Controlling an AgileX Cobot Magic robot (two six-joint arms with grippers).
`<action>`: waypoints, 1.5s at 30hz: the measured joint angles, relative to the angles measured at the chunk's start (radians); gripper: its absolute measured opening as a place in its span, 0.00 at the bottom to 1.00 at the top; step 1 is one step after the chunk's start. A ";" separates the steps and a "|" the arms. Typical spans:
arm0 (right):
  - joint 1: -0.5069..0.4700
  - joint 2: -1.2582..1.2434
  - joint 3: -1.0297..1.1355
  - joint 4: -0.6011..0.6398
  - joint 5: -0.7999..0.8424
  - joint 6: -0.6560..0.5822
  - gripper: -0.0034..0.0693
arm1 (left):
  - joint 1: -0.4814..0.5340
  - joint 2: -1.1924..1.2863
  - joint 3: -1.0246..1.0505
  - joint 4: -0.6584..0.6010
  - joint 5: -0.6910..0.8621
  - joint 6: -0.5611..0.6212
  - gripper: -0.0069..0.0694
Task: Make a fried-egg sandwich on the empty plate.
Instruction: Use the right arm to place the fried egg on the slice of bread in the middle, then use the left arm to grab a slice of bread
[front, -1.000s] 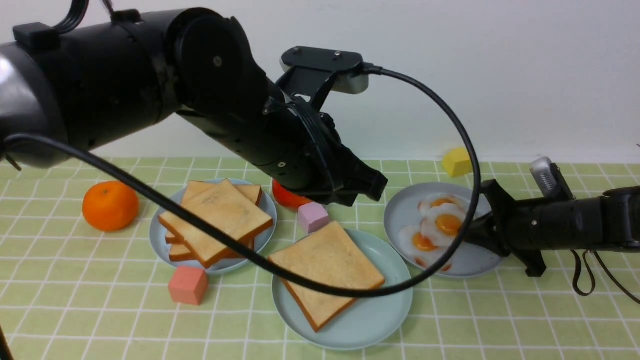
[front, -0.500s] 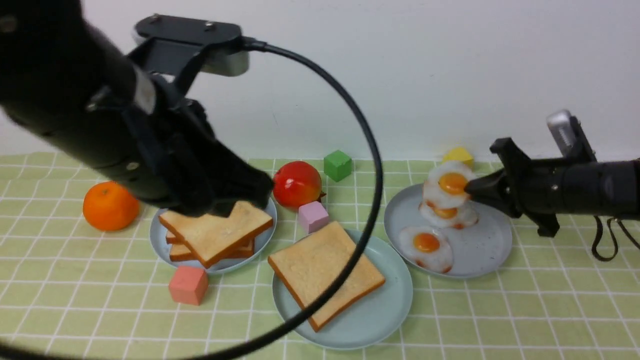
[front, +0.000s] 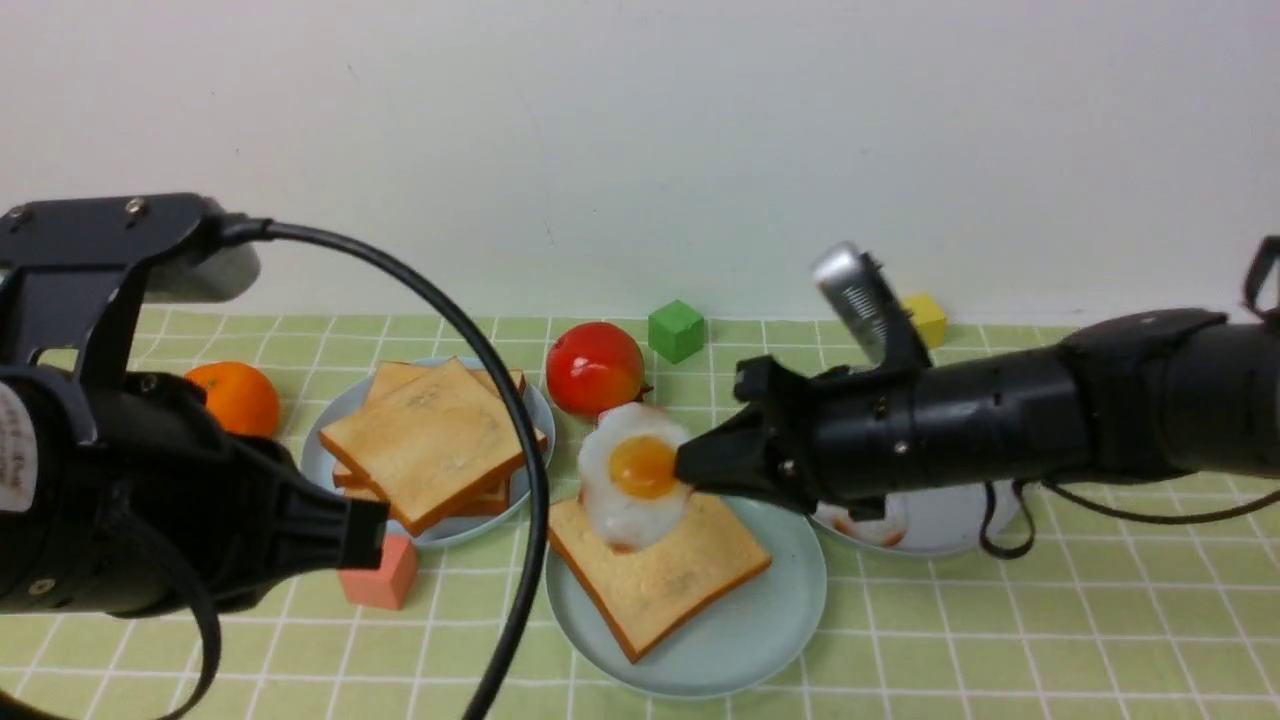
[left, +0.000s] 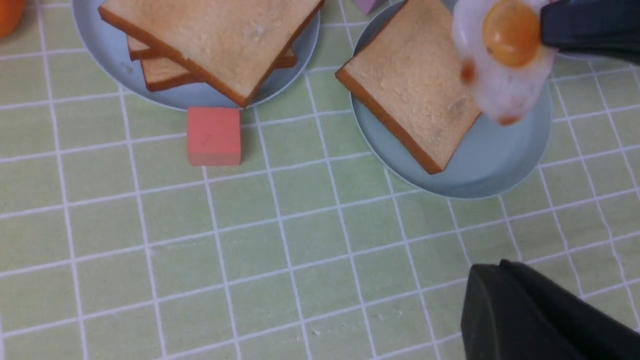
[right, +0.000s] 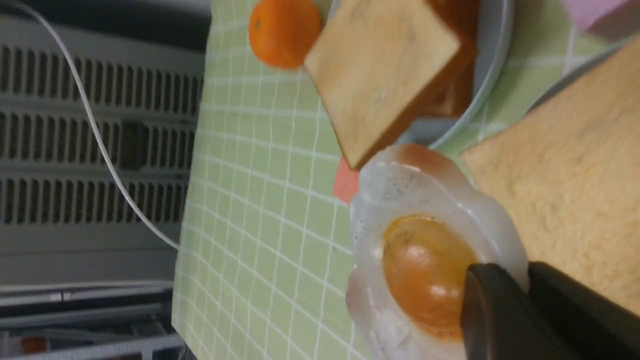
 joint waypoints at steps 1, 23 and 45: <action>0.017 0.025 0.000 0.000 -0.022 -0.005 0.14 | 0.000 0.000 0.003 0.004 0.001 -0.003 0.07; -0.111 -0.051 -0.010 -0.228 -0.087 -0.123 0.82 | 0.000 0.006 0.004 -0.013 -0.021 -0.006 0.09; 0.386 -0.588 -0.179 -1.255 0.217 0.384 0.83 | 0.422 0.303 -0.116 -0.206 -0.093 0.243 0.09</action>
